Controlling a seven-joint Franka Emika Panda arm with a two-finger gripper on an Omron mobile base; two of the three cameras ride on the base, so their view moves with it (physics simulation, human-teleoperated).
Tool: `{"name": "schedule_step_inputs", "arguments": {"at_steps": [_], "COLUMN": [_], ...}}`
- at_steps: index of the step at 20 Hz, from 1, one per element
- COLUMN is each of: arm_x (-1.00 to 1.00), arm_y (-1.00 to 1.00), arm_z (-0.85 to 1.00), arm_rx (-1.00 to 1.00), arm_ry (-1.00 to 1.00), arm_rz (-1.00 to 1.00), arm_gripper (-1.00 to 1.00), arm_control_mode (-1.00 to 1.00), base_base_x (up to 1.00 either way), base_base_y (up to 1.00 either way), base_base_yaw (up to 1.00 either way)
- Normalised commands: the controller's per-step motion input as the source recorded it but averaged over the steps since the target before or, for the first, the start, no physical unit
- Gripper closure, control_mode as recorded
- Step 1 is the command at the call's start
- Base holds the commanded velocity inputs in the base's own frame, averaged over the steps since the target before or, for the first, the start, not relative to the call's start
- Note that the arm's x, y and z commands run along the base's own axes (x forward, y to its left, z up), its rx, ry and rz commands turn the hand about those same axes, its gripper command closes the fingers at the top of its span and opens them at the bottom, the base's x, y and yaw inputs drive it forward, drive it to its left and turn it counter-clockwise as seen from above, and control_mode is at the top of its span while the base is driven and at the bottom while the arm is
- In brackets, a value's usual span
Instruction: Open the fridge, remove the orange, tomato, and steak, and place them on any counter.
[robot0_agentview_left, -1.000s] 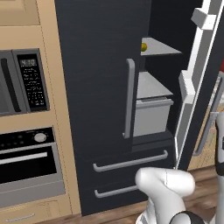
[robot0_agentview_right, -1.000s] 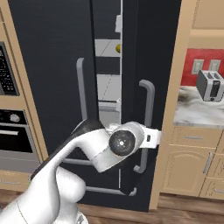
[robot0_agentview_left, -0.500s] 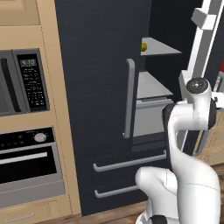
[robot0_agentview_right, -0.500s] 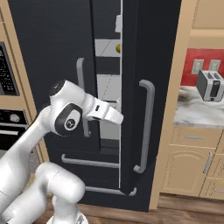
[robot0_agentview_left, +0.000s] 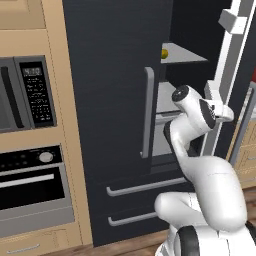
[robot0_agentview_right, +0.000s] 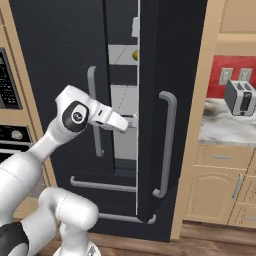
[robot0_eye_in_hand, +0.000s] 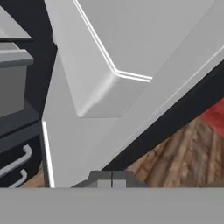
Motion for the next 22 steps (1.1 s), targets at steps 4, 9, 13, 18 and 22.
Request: {"name": "schedule_step_inputs", "arguments": {"at_steps": [4,9,13,18,22], "arm_x": [0.28,0.42,0.55,0.47,0.18], "arm_y": [0.14,0.1,-0.01,-0.08,-0.58], "arm_z": [0.0,-0.07,-0.14,-0.01,-0.01], "arm_rx": [-0.1,-0.14,-0.19,-0.17,-0.12], "arm_ry": [0.0,0.0,0.0,0.0,0.0], "arm_rz": [-0.03,-0.1,-0.16,-0.16,-0.18], "arm_gripper": [1.0,1.0,1.0,1.0,1.0], "arm_control_mode": [-1.0,-1.0,-1.0,-1.0,-1.0], "base_base_x": [0.0,0.0,0.0,0.0,0.0], "base_base_y": [0.0,0.0,0.0,0.0,0.0], "base_base_yaw": [0.0,0.0,0.0,0.0,0.0]}}
